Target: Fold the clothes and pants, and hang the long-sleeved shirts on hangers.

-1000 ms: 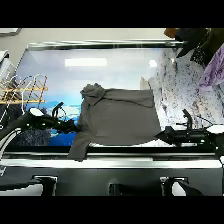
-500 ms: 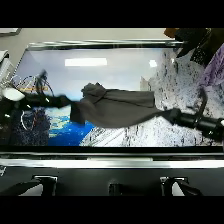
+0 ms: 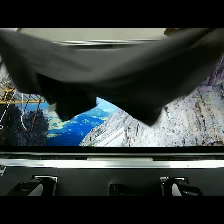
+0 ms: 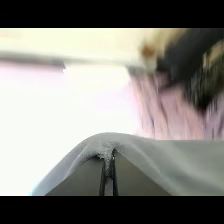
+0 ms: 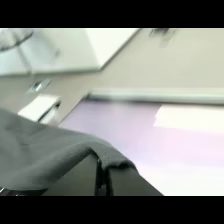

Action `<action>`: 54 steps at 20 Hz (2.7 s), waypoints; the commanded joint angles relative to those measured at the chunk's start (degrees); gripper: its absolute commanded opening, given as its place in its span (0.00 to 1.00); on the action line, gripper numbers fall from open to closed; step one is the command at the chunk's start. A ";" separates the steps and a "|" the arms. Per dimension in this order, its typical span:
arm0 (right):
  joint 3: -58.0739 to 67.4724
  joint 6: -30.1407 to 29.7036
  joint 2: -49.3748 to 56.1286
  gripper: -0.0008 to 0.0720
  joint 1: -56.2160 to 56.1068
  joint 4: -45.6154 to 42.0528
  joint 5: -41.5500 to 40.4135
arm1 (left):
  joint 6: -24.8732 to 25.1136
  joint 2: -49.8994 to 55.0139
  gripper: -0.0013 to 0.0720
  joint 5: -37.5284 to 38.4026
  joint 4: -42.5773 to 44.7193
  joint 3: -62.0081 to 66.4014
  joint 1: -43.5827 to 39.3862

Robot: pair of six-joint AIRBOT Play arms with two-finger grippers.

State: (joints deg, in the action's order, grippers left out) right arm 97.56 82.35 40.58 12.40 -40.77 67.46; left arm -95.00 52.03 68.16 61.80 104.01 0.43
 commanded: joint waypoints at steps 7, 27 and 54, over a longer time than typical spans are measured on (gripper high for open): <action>16.70 19.37 3.23 0.05 -0.28 -21.44 5.18 | -9.68 -2.54 0.04 7.91 16.59 2.84 -0.15; 16.70 12.96 75.89 0.05 -7.34 -21.42 5.66 | 8.13 68.04 0.05 -5.22 -10.23 1.27 -0.52; -48.33 -10.93 39.01 0.58 12.63 -19.76 11.43 | 11.34 19.17 0.58 9.29 -1.99 -39.69 24.28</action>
State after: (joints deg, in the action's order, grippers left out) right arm 57.84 75.92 80.90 24.80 -61.06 83.83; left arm -84.79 76.49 80.66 59.70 71.26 22.90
